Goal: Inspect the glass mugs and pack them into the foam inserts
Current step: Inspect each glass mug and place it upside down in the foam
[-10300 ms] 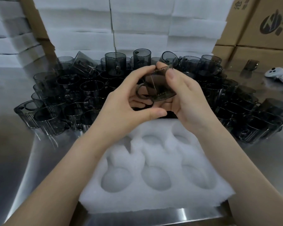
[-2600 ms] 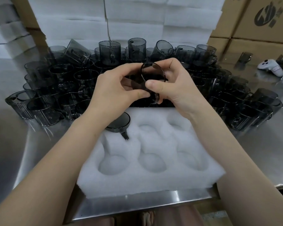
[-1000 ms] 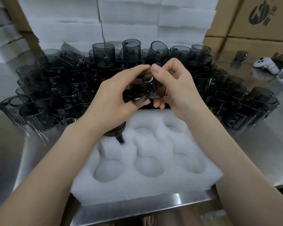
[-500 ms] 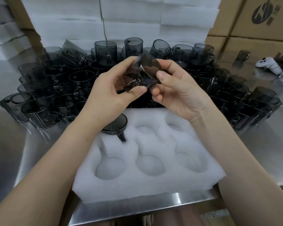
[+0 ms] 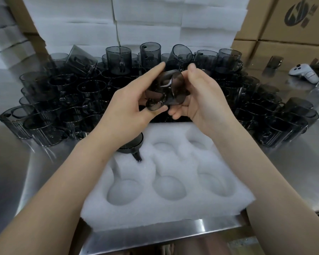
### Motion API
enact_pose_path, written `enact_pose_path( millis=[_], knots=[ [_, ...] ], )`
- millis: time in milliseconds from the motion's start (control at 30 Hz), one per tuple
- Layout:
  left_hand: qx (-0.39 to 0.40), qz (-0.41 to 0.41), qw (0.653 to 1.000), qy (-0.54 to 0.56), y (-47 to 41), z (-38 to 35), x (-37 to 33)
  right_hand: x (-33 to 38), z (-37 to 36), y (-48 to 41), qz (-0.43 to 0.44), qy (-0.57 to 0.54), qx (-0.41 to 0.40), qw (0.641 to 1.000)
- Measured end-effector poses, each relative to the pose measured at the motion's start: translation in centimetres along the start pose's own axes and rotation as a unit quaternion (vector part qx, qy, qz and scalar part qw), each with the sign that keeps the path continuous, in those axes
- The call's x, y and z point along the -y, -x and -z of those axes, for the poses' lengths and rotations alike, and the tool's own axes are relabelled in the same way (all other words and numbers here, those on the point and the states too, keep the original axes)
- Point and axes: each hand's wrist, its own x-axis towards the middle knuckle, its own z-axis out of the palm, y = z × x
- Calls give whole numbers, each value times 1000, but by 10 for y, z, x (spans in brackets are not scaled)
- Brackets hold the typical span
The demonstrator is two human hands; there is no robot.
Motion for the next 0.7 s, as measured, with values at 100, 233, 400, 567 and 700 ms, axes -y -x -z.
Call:
enact_pose_path(
  millis=[100,233,400,567,700],
  knots=[
    [20,-1,1000,-22,-1,1,1,-1,-2,2,-8,21,34,999],
    [41,15,999,-17,0,-1,-3,-4,-4,3,8,33,54,998],
    [-96,23,995,-18,0,-4,-10,-5,-12,1,-22,2,84,996],
    [-112,-23,991,-74,1,-3,-13,-5,-14,3,46,126,68,989],
    [-86,-45,992,-76,2,-4,-14,-6,-13,4,76,198,55,976]
  ],
)
